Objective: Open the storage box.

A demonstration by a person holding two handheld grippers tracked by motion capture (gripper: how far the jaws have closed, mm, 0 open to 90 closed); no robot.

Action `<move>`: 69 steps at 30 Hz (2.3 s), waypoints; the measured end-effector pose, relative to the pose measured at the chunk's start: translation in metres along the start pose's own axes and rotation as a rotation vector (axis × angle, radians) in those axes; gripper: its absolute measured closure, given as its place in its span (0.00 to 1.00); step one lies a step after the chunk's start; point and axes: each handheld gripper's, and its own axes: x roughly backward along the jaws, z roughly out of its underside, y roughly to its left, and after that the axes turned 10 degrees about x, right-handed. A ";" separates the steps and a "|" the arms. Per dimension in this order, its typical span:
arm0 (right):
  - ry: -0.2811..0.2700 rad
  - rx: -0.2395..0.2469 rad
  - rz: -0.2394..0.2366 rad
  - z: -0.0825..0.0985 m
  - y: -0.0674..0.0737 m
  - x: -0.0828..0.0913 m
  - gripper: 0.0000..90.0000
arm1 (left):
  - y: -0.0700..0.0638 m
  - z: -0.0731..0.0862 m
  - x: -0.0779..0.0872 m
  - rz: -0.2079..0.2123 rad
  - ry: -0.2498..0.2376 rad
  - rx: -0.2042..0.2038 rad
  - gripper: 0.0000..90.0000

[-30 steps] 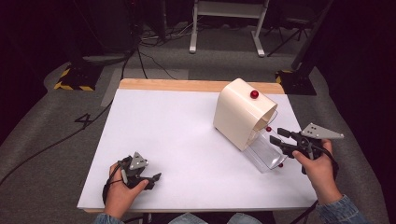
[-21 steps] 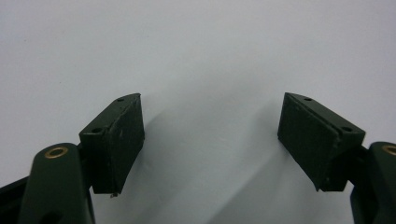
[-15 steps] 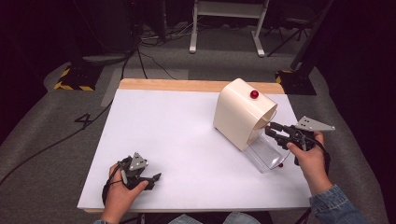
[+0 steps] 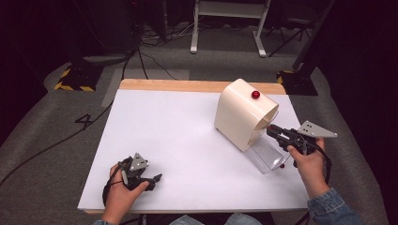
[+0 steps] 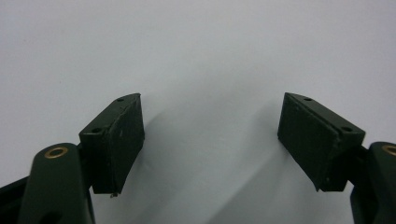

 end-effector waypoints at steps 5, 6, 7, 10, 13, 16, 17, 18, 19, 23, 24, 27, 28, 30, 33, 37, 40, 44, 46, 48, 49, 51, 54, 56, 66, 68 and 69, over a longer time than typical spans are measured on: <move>-0.018 0.003 0.009 -0.002 0.002 0.012 0.83 | 0.000 0.000 0.000 0.001 0.001 0.000 0.25; -0.019 0.005 0.011 -0.002 0.002 0.015 0.83 | 0.000 0.000 0.000 0.001 0.001 0.001 0.25; -0.023 0.003 0.012 -0.001 0.003 0.018 0.83 | 0.000 0.000 0.000 0.001 0.001 0.001 0.25; -0.017 -0.012 0.013 0.004 0.005 0.030 0.83 | 0.000 0.000 0.000 0.001 0.000 0.000 0.25; -0.016 -0.019 0.015 0.009 0.006 0.041 0.83 | 0.000 0.000 0.000 0.001 0.001 0.001 0.25; -0.017 -0.020 0.018 0.011 0.008 0.056 0.83 | 0.000 0.000 0.000 0.001 0.001 0.001 0.25; -0.017 -0.023 0.020 0.012 0.009 0.060 0.83 | 0.000 0.000 0.000 0.001 0.001 0.000 0.25; -0.016 -0.025 0.019 0.013 0.009 0.062 0.83 | 0.000 0.000 0.000 0.001 0.001 0.000 0.25; -0.012 -0.029 0.020 0.015 0.010 0.067 0.83 | 0.000 0.000 0.000 0.001 0.001 0.000 0.25; -0.009 -0.030 0.024 0.019 0.012 0.077 0.83 | 0.000 0.000 0.000 0.001 0.001 0.000 0.25; -0.009 -0.030 0.024 0.019 0.012 0.077 0.83 | 0.000 0.000 0.000 0.001 0.001 0.000 0.25; 0.007 -0.033 0.033 0.026 0.015 0.084 0.83 | 0.000 0.000 0.000 0.001 0.001 0.000 0.25; 0.009 -0.037 0.029 0.028 0.015 0.084 0.83 | 0.000 0.000 0.000 0.001 0.000 0.000 0.25; 0.018 -0.043 0.031 0.033 0.015 0.086 0.82 | 0.000 0.000 0.000 0.001 0.001 0.000 0.25; 0.036 -0.053 0.024 0.039 0.015 0.085 0.82 | 0.000 0.000 0.000 0.001 0.001 0.000 0.25; 0.065 -0.061 0.016 0.045 0.016 0.081 0.81 | 0.000 0.000 0.000 0.001 0.000 0.000 0.25; 0.081 -0.057 0.024 0.048 0.016 0.081 0.79 | 0.000 0.000 0.000 0.001 0.001 0.000 0.25; 0.080 -0.069 0.034 0.051 0.015 0.082 0.73 | 0.000 0.000 0.000 0.001 0.000 -0.001 0.25; 0.079 -0.070 0.034 0.051 0.015 0.082 0.71 | 0.000 0.000 0.000 0.001 -0.001 -0.001 0.25; 0.085 -0.065 0.041 0.051 0.015 0.081 0.65 | 0.000 0.000 0.000 -0.002 -0.002 -0.002 0.25; 0.087 -0.067 0.043 0.051 0.015 0.082 0.63 | 0.000 0.000 0.000 -0.002 -0.001 -0.002 0.25; 0.083 -0.077 0.044 0.052 0.015 0.083 0.60 | 0.000 0.000 0.000 -0.001 -0.001 -0.001 0.25; 0.081 -0.073 0.053 0.051 0.014 0.089 0.55 | 0.000 0.000 0.000 0.001 -0.001 -0.001 0.25; 0.091 -0.068 0.063 0.050 0.012 0.094 0.54 | 0.000 0.000 0.000 0.001 0.001 0.000 0.25; 0.227 -0.121 0.092 0.069 -0.002 0.111 0.43 | 0.000 0.000 0.000 0.000 -0.001 -0.001 0.25; 0.261 -0.122 0.093 0.074 -0.003 0.112 0.41 | 0.000 0.000 0.000 0.001 0.000 0.000 0.25; 0.278 -0.127 0.092 0.076 -0.003 0.112 0.40 | 0.000 0.000 0.000 0.001 0.001 0.000 0.25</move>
